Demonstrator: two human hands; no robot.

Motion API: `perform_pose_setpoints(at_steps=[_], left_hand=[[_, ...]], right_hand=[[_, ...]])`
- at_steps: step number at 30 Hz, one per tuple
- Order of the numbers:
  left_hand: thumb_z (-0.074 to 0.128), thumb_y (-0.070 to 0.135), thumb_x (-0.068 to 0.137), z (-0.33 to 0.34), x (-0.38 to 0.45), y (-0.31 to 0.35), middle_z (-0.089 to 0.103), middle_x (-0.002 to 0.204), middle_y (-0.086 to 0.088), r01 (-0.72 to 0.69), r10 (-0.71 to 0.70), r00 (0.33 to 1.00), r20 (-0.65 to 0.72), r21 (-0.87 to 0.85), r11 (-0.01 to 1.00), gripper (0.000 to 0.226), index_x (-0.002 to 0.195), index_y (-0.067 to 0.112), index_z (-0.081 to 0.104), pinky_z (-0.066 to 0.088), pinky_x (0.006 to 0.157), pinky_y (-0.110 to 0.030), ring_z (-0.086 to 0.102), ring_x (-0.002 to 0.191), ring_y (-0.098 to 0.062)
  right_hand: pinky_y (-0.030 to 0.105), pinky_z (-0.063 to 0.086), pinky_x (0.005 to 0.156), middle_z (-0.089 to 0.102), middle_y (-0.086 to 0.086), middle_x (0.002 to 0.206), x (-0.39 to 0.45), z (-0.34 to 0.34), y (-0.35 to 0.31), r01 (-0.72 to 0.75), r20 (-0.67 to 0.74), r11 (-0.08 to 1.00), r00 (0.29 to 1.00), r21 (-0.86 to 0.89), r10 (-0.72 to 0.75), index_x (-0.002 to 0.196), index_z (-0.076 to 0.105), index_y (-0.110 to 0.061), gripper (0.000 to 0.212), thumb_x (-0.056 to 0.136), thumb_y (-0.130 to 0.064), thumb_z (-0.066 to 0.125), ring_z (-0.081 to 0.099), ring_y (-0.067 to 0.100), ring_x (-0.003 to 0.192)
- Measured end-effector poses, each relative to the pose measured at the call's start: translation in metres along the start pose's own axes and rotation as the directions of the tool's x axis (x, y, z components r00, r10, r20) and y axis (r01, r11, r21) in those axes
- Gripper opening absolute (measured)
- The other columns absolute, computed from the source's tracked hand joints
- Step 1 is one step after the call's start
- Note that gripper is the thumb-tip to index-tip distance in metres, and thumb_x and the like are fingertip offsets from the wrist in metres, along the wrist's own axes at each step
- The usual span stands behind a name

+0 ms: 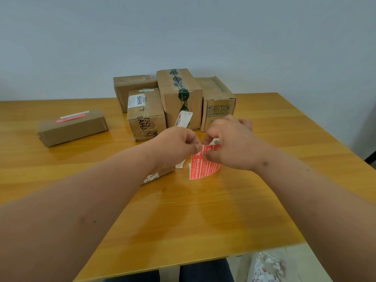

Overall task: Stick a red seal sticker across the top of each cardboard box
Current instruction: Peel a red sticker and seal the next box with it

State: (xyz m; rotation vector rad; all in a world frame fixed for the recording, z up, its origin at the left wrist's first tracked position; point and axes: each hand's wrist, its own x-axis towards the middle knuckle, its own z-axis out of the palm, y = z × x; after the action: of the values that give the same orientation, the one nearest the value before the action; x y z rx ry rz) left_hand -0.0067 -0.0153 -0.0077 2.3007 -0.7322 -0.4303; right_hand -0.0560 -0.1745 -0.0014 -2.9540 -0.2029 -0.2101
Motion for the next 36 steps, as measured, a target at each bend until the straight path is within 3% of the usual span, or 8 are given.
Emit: perform_pose_setpoints(at_steps=[4, 8, 12, 15, 26, 29, 33, 36], left_hand=[[0.056, 0.026, 0.097, -0.0016, 0.0018, -0.0003, 0.061, 0.076, 0.004, -0.016, 0.015, 1.000, -0.025, -0.046, 0.999, 0.020, 0.078, 0.025, 0.060, 0.047, 0.069, -0.026, 0.054, 0.073, -0.011], [0.061, 0.033, 0.093, -0.0048, 0.0003, -0.0025, 0.067, 0.087, 0.002, -0.010, 0.011, 1.000, 0.004, -0.123, 0.992, 0.012, 0.092, 0.023, 0.066, 0.049, 0.076, -0.026, 0.061, 0.085, -0.013], [0.064, 0.031, 0.092, -0.0060, 0.0002, -0.0006, 0.071, 0.092, -0.011, -0.002, 0.003, 1.000, 0.028, -0.054, 0.999, 0.013, 0.083, 0.023, 0.069, 0.053, 0.084, -0.040, 0.065, 0.092, -0.029], [0.062, 0.030, 0.093, -0.0041, 0.0009, 0.0010, 0.069, 0.090, -0.016, 0.000, 0.000, 1.000, -0.002, -0.036, 0.999, 0.018, 0.079, 0.020, 0.069, 0.053, 0.082, -0.046, 0.061, 0.079, -0.028], [0.060, 0.031, 0.094, -0.0027, 0.0059, -0.0059, 0.073, 0.088, -0.005, 0.086, -0.088, 0.996, -0.005, -0.137, 0.987, 0.022, 0.088, 0.013, 0.071, 0.048, 0.081, -0.029, 0.066, 0.093, -0.022], [0.062, 0.039, 0.091, -0.0050, 0.0042, -0.0059, 0.073, 0.091, -0.005, 0.055, -0.058, 0.998, -0.010, -0.161, 0.985, 0.025, 0.089, 0.017, 0.073, 0.049, 0.086, -0.033, 0.065, 0.095, -0.021], [0.069, 0.037, 0.086, -0.0086, 0.0028, -0.0058, 0.072, 0.087, -0.002, 0.047, -0.046, 0.999, 0.029, -0.059, 0.997, 0.017, 0.085, 0.021, 0.074, 0.049, 0.077, -0.025, 0.065, 0.087, -0.014], [0.067, 0.029, 0.089, -0.0082, 0.0040, -0.0058, 0.074, 0.088, 0.000, 0.061, -0.060, 0.998, 0.032, -0.026, 0.998, 0.012, 0.087, 0.021, 0.075, 0.048, 0.079, -0.024, 0.066, 0.090, -0.015]], right_hand=[[0.040, 0.022, 0.096, 0.049, -0.014, 0.086, 0.0038, -0.0020, 0.0012, -0.018, 0.014, 1.000, 1.000, -0.021, 0.019, 0.079, 0.063, -0.033, 0.017, 0.081, -0.049, 0.068, 0.036, 0.015, 0.106], [0.039, 0.022, 0.092, 0.054, -0.012, 0.092, 0.0053, -0.0023, 0.0031, -0.025, 0.025, 1.000, 0.999, 0.002, 0.025, 0.079, 0.069, -0.032, 0.018, 0.081, -0.049, 0.068, 0.035, 0.017, 0.109], [0.041, 0.022, 0.096, 0.054, -0.009, 0.098, 0.0050, -0.0002, 0.0020, -0.025, 0.039, 1.000, 0.999, 0.007, 0.025, 0.082, 0.070, -0.031, 0.022, 0.081, -0.052, 0.066, 0.035, 0.017, 0.109], [0.042, 0.023, 0.097, 0.053, -0.011, 0.091, 0.0045, 0.0011, 0.0026, -0.020, 0.037, 1.000, 0.999, -0.006, 0.020, 0.080, 0.071, -0.028, 0.024, 0.081, -0.052, 0.066, 0.036, 0.017, 0.104], [0.042, 0.022, 0.097, 0.055, -0.010, 0.095, 0.0021, 0.0026, 0.0011, 0.003, 0.016, 1.000, 1.000, 0.000, -0.003, 0.078, 0.069, -0.025, 0.025, 0.081, -0.050, 0.067, 0.036, 0.016, 0.104], [0.043, 0.023, 0.099, 0.057, -0.009, 0.097, 0.0038, 0.0034, 0.0018, -0.025, 0.045, 0.999, 0.999, -0.034, 0.026, 0.078, 0.070, -0.024, 0.027, 0.081, -0.051, 0.066, 0.036, 0.017, 0.106], [0.044, 0.021, 0.101, 0.057, -0.009, 0.098, 0.0037, 0.0043, 0.0020, -0.014, 0.040, 0.999, 0.999, -0.032, 0.015, 0.074, 0.069, -0.025, 0.027, 0.083, -0.051, 0.065, 0.037, 0.017, 0.107], [0.043, 0.021, 0.100, 0.057, -0.010, 0.097, 0.0028, 0.0038, 0.0008, -0.012, 0.039, 1.000, 0.999, -0.018, 0.013, 0.072, 0.066, -0.027, 0.025, 0.081, -0.051, 0.067, 0.037, 0.017, 0.107]])
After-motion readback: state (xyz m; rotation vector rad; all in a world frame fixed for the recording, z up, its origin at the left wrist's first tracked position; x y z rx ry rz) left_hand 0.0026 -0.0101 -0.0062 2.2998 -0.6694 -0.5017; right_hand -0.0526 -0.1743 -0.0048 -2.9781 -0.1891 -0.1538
